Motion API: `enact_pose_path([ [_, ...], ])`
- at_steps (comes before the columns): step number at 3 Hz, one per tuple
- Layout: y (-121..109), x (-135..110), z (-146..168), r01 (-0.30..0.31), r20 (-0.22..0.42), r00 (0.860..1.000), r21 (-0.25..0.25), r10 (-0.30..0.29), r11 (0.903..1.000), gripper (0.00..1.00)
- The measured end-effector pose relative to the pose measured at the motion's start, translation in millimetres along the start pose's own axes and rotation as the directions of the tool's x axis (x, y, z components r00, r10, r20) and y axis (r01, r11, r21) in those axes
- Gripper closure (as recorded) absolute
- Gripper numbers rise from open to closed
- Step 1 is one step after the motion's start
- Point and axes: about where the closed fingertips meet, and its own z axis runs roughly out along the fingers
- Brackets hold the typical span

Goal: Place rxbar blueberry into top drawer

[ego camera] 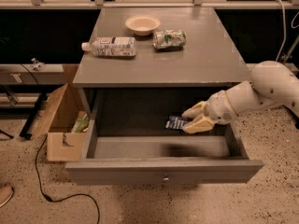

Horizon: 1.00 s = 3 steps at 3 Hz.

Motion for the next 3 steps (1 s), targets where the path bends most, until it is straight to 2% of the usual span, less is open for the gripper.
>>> enact_pose_path([
  [1, -11.5, 3.3, 14.8, 0.021, 0.048, 0.999, -0.010, -0.020, 0.9997, 0.81],
  [3, -28.2, 26.2, 36.7, -0.003, 0.039, 0.999, 0.027, 0.002, 0.9996, 0.35],
])
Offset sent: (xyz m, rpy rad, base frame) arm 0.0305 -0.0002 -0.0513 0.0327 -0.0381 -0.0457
